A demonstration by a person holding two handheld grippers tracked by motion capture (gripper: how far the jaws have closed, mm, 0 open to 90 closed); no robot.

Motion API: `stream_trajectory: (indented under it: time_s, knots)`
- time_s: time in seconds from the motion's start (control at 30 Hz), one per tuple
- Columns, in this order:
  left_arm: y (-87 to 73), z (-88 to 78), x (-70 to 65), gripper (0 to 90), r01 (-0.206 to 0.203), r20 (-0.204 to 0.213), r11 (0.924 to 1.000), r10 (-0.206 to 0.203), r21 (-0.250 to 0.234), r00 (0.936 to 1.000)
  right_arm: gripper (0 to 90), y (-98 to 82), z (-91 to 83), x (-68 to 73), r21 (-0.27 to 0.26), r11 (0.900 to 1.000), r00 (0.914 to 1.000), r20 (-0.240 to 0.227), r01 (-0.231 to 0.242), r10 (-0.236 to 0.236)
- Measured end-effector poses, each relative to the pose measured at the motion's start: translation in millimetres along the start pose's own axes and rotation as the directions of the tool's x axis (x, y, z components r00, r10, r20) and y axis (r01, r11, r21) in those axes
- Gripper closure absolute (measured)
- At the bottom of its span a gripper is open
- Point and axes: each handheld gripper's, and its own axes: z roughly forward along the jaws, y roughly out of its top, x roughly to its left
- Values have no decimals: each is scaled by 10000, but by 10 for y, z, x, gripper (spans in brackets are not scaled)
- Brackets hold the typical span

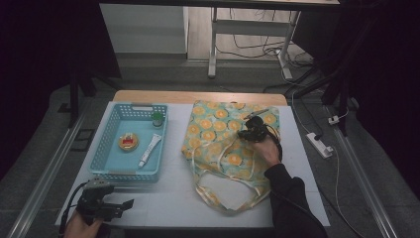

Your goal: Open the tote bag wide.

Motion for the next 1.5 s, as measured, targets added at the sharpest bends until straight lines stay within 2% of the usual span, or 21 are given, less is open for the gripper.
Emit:
stream_trajectory:
  time_s: [0.07, 0.1, 0.17, 0.27, 0.3, 0.47, 0.6, 0.63, 0.7, 0.83, 1.0, 1.1, 1.17, 1.27, 1.33, 1.43, 1.5]
  knots:
    - [0, 0, 0, 46, 10, -7, 10000, -10, 3, 10000, 756, -5, -26, -2, -111, 9999, 9998, -123, -132, 130]
    - [1, 1, 0, 47, 16, -12, 10000, -16, 13, 10000, 684, 1, -81, -6, -407, 9985, 9992, -197, -353, 345]
    - [2, 2, 1, 47, 13, -11, 10000, -13, 36, 10000, 661, 7, -107, -5, -479, 9981, 9989, -270, -396, 383]
    - [2, 3, 0, 47, 17, -18, 10000, -17, 39, 10000, 582, 34, -182, 20, -586, 9976, 9990, -281, -357, 341]
    - [2, 2, -1, 48, 24, -19, 10000, -24, 38, 10000, 535, 51, -254, 53, -744, 9967, 9991, -299, -328, 307]
    - [3, 3, 0, 48, 30, -27, 10000, -30, 42, 10000, 457, 74, -376, 115, -931, 9952, 9986, -462, -303, 260]
    - [3, 4, 0, 49, 43, -29, 10000, -43, 51, 10000, 401, 58, -481, 219, -974, 9951, 9969, -782, -182, 105]
    - [3, 4, 1, 49, 46, -32, 10000, -46, 49, 10000, 352, 34, -523, 276, -1034, 9945, 9963, -861, -167, 78]
    - [2, 4, 1, 49, 48, -35, 10000, -48, 49, 10000, 335, 17, -544, 307, -1013, 9947, 9955, -944, -180, 84]
    - [3, 4, 0, 49, 55, -39, 10000, -55, 55, 10000, 236, -77, -602, 437, -888, 9960, 9943, -1068, -77, -18]
    - [3, 4, -2, 49, 70, -50, 10000, -70, 54, 10000, 191, -188, -634, 568, -602, 9982, 9881, -1537, 20, -112]
    - [2, 3, -2, 49, 67, -48, 10000, -67, 48, 10000, 148, -246, -652, 644, -447, 9990, 9810, -1935, 28, -114]
    - [2, 3, 0, 49, 54, -38, 10000, -54, 50, 10000, 105, -289, -659, 708, -297, 9994, 9788, -2032, 202, -259]
    - [2, 2, -2, 49, 42, -42, 10000, -42, 48, 10000, 48, -358, -666, 813, -93, 9979, 9790, -1934, 635, -641]
    - [2, 3, -3, 49, 57, -49, 10000, -56, 54, 10000, 40, -408, -666, 867, 35, 9957, 9779, -1886, 925, -902]
    - [3, 5, -4, 50, 52, -60, 10000, -51, 58, 10000, 78, -484, -644, 902, 188, 9931, 9801, -1642, 1161, -1115]
    - [3, 5, -5, 50, 47, -64, 10000, -46, 62, 10000, 136, -532, -612, 902, 281, 9913, 9786, -1659, 1284, -1220]
